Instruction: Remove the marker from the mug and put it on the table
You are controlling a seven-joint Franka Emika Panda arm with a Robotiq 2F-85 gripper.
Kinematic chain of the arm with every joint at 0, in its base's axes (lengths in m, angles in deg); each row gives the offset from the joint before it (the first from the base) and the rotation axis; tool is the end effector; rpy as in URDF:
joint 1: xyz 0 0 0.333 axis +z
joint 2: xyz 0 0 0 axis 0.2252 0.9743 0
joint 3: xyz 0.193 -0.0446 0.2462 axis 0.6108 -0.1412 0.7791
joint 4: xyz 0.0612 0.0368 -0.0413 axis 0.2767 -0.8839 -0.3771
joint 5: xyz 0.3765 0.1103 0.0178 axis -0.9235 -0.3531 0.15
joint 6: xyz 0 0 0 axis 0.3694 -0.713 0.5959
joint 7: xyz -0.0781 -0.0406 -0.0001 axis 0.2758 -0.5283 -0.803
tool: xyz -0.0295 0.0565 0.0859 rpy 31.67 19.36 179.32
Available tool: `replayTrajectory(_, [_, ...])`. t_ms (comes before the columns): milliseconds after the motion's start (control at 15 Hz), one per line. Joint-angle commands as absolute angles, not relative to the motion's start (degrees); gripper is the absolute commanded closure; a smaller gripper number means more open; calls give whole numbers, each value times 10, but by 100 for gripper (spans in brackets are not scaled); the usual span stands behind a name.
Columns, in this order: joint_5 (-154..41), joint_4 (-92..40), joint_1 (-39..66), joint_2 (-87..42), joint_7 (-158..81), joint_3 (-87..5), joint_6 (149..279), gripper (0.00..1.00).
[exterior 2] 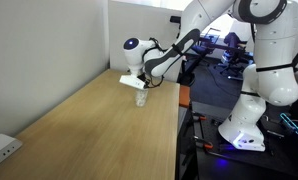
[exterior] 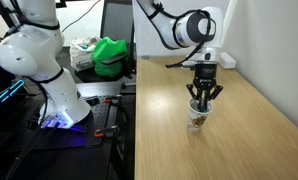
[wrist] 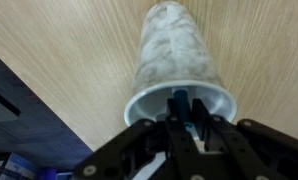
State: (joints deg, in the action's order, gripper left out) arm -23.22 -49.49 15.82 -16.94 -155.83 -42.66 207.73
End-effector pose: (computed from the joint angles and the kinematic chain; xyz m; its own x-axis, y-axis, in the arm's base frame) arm 0.5850 -0.0452 0.2511 -0.1437 -0.8558 0.4970 -0.9871 0.1595 -0.0109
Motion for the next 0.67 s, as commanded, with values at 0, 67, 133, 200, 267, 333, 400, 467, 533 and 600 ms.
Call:
replayTrajectory(0, [-229,-500,177,-190,-1543,-431,2053,95])
replayTrajectory(67, [-228,-501,180,-194,-1544,-431,2051,95])
replayTrajectory(133, [-226,-503,183,-199,-1547,-431,2044,95])
replayTrajectory(200, [-222,-505,186,-203,-1549,-431,2039,95])
replayTrajectory(267, [-221,-506,188,-209,-1550,-429,2029,95])
replayTrajectory(333, [-219,-508,190,-216,-1552,-429,2020,95])
replayTrajectory(400, [-220,-510,191,-224,-1551,-427,2010,95])
replayTrajectory(467, [-218,-511,193,-230,-1554,-425,1997,95])
replayTrajectory(533, [-220,-513,193,-239,-1550,-422,1984,95])
replayTrajectory(600, [-220,-515,194,-248,-1549,-420,1972,95])
